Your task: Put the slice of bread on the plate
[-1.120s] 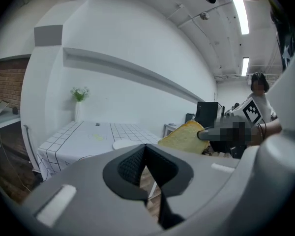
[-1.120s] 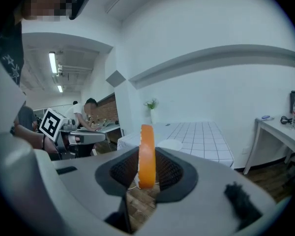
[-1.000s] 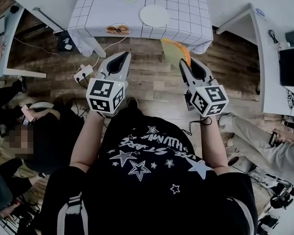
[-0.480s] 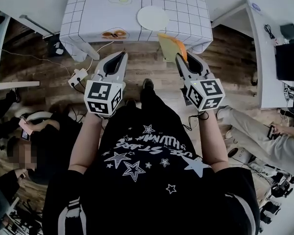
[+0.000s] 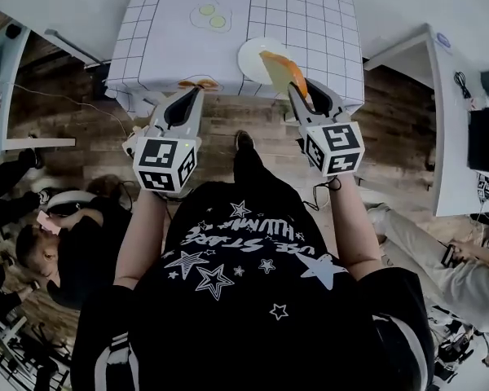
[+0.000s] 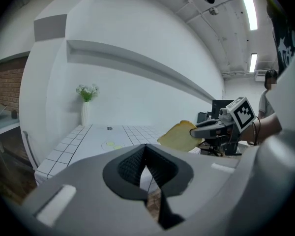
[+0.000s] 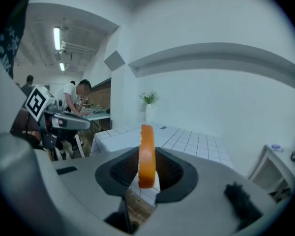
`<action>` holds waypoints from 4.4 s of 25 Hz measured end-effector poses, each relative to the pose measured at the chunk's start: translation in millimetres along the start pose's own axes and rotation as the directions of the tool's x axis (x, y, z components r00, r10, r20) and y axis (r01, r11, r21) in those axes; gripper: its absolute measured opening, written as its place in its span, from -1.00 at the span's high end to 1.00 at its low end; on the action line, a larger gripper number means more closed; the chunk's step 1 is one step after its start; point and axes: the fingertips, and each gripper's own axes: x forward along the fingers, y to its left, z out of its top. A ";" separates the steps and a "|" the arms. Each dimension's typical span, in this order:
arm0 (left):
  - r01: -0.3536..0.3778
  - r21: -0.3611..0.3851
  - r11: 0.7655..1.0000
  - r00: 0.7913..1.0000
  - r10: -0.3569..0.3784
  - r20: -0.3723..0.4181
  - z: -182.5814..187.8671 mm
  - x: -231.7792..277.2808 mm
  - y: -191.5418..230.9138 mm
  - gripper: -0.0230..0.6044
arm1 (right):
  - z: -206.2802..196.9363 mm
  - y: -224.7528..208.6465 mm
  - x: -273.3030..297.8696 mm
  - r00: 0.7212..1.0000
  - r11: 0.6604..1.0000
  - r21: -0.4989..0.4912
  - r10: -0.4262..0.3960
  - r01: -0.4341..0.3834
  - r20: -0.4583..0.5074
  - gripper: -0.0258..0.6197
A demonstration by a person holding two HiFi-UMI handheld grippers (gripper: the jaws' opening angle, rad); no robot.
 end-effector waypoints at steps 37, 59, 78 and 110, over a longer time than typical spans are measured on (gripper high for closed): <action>-0.078 -0.026 0.997 0.991 0.075 -0.115 1.7 98.6 23.4 0.90 | -80.1 25.7 115.7 0.903 0.664 -0.621 0.228 -0.417 -0.363 0.53; -0.090 -0.018 0.996 0.993 0.089 -0.077 -36.2 35.6 17.7 0.90 | -110.7 64.2 76.4 0.906 0.734 -0.549 0.224 -0.400 -0.360 0.44; 0.038 -0.028 0.999 0.998 -0.039 -0.042 -38.8 -32.9 -16.1 0.90 | -60.3 64.4 -28.2 0.988 0.937 -0.347 -0.013 -0.041 -0.151 0.72; 0.083 0.021 0.996 0.996 -0.082 -0.040 -73.5 -144.9 -204.5 0.90 | -108.6 95.8 -261.7 0.997 0.976 -0.211 -0.060 0.050 -0.040 0.88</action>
